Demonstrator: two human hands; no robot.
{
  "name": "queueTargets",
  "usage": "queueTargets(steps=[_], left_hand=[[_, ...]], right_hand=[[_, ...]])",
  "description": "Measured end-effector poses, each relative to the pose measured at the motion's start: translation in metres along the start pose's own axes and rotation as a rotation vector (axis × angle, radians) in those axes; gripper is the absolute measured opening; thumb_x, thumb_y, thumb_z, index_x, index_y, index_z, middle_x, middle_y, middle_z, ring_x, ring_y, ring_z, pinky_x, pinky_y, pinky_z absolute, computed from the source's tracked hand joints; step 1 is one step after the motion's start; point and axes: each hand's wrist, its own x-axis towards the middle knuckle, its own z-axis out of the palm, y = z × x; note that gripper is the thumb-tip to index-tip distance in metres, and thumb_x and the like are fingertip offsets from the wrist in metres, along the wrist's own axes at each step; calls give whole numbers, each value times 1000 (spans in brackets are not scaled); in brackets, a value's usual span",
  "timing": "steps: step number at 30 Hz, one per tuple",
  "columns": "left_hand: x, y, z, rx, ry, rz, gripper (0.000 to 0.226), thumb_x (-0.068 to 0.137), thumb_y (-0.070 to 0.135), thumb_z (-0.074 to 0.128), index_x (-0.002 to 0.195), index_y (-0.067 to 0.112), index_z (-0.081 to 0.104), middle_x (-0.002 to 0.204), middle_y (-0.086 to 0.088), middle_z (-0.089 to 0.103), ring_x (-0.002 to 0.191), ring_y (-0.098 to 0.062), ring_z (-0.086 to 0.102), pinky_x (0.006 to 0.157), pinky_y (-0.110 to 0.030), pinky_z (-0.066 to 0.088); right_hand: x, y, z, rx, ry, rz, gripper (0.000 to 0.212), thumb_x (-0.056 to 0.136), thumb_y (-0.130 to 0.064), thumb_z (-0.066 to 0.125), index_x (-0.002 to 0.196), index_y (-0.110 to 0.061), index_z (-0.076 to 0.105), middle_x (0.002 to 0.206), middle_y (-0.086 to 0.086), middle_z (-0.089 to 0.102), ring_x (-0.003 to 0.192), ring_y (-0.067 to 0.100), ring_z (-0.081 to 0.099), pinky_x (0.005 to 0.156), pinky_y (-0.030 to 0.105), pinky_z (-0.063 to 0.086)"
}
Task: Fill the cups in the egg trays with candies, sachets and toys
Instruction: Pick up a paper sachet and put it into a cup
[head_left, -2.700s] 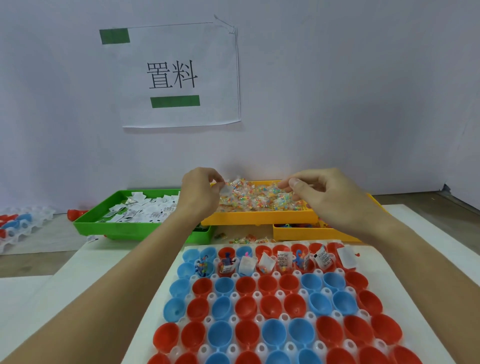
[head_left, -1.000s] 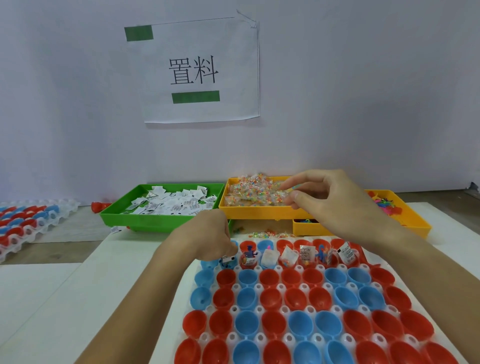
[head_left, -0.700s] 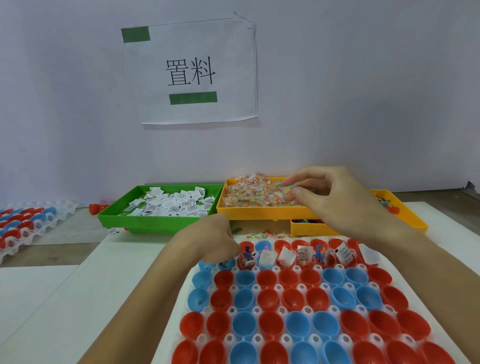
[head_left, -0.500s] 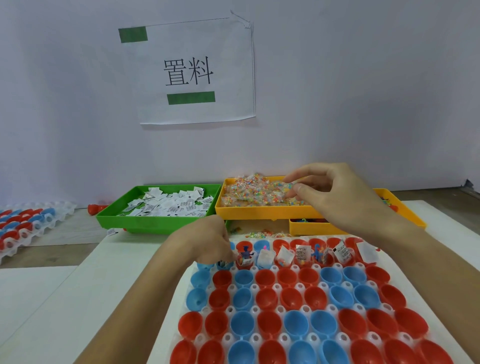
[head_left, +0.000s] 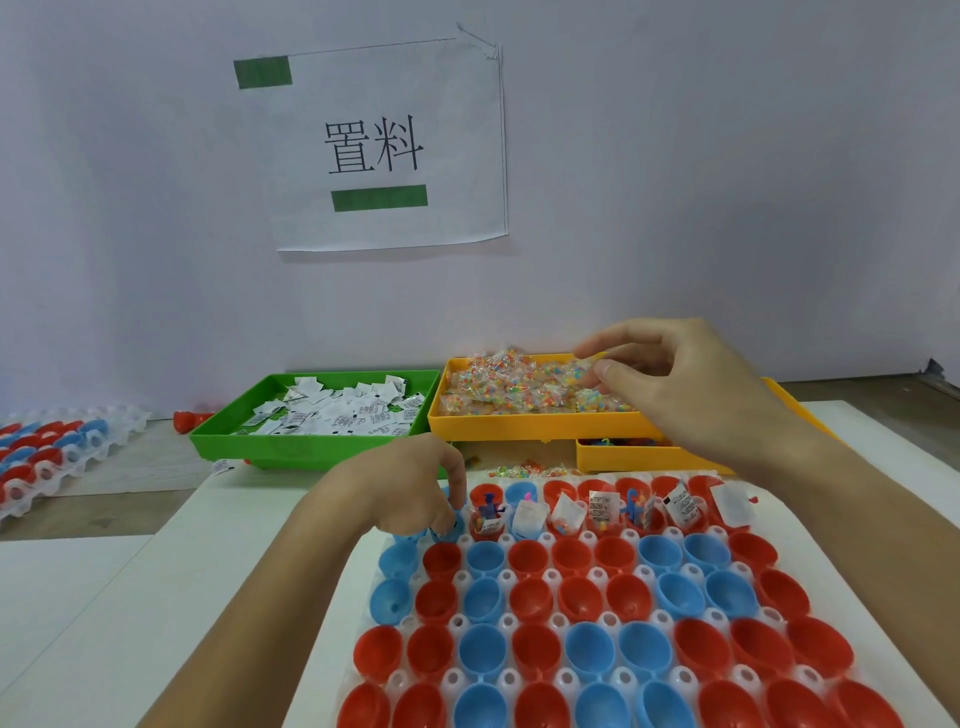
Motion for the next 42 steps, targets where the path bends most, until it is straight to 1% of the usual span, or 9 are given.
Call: queueTargets(steps=[4, 10, 14, 20, 30, 34, 37, 39, 42], left_hand=[[1, 0, 2, -8, 11, 15, 19, 86, 20, 75, 97, 28, 62, 83, 15, 46, 79, -12, 51, 58, -23, 38], [-1, -4, -2, -32, -4, 27, 23, 82, 32, 79, 96, 31, 61, 83, 17, 46, 79, -11, 48, 65, -27, 38], [-1, -7, -6, -35, 2, 41, 18, 85, 37, 75, 95, 31, 61, 85, 18, 45, 78, -6, 46, 70, -27, 38], [0, -8, -4, 14, -4, 35, 13, 90, 34, 70, 97, 31, 60, 85, 21, 40, 88, -11, 46, 76, -27, 37], [3, -12, -6, 13, 0, 51, 21, 85, 45, 72, 92, 35, 55, 88, 20, 44, 77, -3, 47, 67, -24, 39], [2, -15, -9, 20, 21, 45, 20, 88, 54, 62, 94, 36, 55, 90, 16, 52, 79, -3, 52, 67, -25, 42], [2, -15, -11, 9, 98, 63, 24, 92, 57, 54, 99, 34, 57, 95, 13, 57, 84, -3, 55, 66, -23, 43], [3, -12, -11, -26, 177, 101, 21, 95, 53, 52, 101, 33, 57, 98, 12, 58, 86, -2, 55, 68, -21, 43], [1, -5, -14, -55, 337, 176, 17, 98, 46, 50, 101, 31, 58, 99, 10, 60, 86, -3, 55, 67, -21, 42]], right_hand=[[0, 1, -2, -6, 10, 12, 18, 98, -20, 61, 103, -34, 71, 86, -18, 75, 86, -2, 69, 73, 12, 52], [2, 6, -10, -12, 35, 26, 19, 98, -20, 60, 100, -37, 69, 84, -21, 74, 87, -6, 67, 63, 6, 49], [3, 8, -17, -16, 56, 42, 17, 98, -21, 60, 103, -34, 70, 87, -18, 75, 87, -3, 69, 71, 15, 49], [3, 13, -27, -2, 93, 81, 17, 99, -20, 60, 104, -31, 71, 89, -11, 76, 87, -2, 69, 77, 19, 50], [6, 25, -47, -52, 170, 105, 18, 99, -19, 57, 100, -31, 71, 87, -11, 74, 83, -1, 68, 74, 25, 51], [6, 45, -55, -141, 229, 151, 23, 99, -12, 55, 94, -28, 71, 89, -8, 72, 86, 8, 67, 75, 29, 51], [4, 67, -56, -300, 179, 228, 32, 97, -4, 51, 85, -28, 69, 91, -6, 70, 91, 15, 64, 72, 28, 46], [3, 81, -52, -424, 98, 300, 31, 98, -4, 49, 85, -25, 68, 102, 2, 71, 92, 14, 60, 67, 24, 44], [1, 98, -44, -588, -55, 429, 28, 100, -5, 45, 99, -21, 69, 122, 7, 66, 106, 19, 58, 80, 26, 45]])
